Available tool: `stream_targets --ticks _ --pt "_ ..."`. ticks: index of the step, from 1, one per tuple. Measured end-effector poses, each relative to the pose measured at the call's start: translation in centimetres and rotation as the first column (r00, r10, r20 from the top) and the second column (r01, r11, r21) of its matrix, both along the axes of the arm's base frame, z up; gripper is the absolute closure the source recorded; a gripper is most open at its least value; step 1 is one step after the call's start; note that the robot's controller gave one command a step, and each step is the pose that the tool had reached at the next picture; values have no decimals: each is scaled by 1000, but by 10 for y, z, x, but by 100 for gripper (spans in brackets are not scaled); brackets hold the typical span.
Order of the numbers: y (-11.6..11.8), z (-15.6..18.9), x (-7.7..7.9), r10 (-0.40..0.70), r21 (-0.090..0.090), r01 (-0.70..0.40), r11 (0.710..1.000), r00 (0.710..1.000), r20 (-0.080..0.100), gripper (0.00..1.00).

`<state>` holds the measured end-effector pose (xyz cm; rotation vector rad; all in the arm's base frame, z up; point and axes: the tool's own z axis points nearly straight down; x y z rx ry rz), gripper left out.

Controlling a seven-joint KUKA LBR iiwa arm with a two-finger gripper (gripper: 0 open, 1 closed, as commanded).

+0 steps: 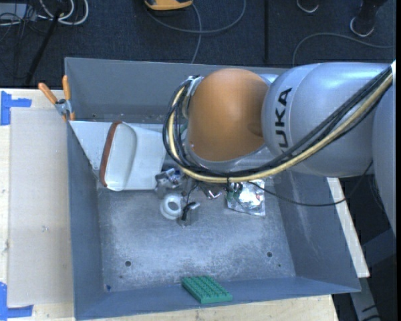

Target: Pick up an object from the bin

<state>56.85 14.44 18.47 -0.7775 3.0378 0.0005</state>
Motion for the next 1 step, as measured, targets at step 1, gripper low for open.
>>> stream_targets --ticks 1 --pt "1 13 1 -3 -1 3 1000 1000 -3 100"
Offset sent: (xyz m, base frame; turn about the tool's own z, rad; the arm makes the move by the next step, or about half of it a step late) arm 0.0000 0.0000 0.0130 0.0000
